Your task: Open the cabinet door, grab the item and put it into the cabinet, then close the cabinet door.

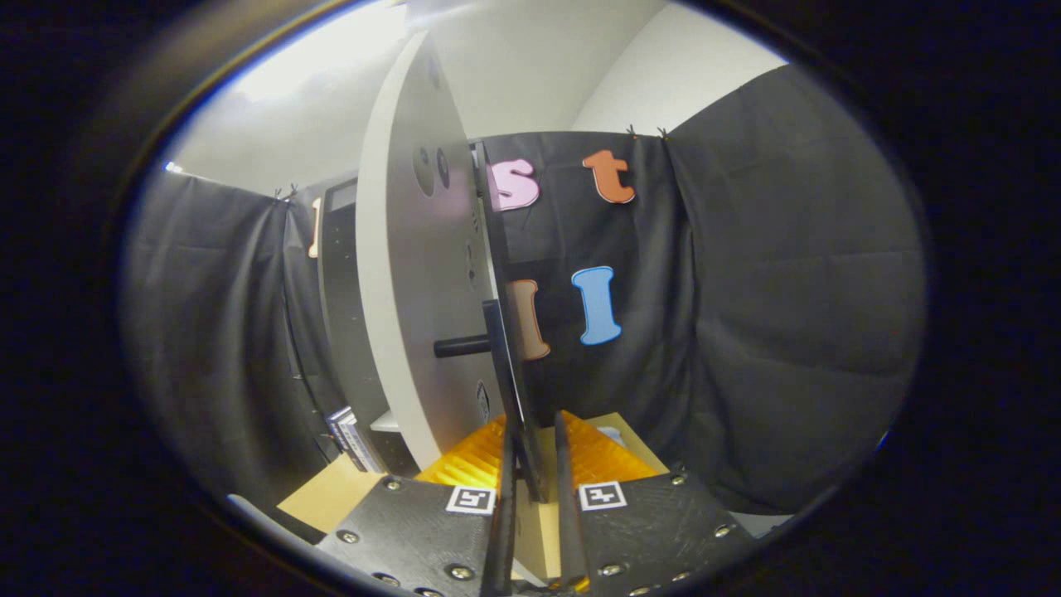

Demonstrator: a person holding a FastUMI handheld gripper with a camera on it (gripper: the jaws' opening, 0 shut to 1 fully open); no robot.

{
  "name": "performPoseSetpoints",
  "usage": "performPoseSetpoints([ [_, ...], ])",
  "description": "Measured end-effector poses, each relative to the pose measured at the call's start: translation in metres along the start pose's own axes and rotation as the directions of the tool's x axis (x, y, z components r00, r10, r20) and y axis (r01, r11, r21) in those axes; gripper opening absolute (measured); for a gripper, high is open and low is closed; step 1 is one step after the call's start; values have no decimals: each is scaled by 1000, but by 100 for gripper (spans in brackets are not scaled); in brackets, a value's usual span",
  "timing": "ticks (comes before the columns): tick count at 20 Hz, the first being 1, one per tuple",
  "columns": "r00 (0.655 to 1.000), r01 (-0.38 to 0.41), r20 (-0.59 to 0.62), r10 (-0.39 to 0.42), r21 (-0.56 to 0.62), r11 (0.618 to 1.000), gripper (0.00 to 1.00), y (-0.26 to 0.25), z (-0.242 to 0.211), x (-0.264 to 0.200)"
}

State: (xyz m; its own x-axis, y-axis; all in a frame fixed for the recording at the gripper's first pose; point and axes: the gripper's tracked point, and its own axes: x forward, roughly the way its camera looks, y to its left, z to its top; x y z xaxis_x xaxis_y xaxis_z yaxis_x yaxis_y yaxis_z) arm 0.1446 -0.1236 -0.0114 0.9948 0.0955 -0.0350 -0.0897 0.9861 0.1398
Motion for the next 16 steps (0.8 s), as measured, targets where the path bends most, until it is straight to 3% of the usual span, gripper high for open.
performPoseSetpoints([
  [4, 1000, -21, -5, 21, -29, 999, 22, 0, 1, 0],
  [9, 997, 70, -38, -71, -33, 997, 28, -9, -9, -23],
  [13, 996, 92, 19, -93, 30, 995, 49, 4, 4, -53],
  [16, 997, 42, 64, -48, 91, 995, 77, 32, 11, -71],
])
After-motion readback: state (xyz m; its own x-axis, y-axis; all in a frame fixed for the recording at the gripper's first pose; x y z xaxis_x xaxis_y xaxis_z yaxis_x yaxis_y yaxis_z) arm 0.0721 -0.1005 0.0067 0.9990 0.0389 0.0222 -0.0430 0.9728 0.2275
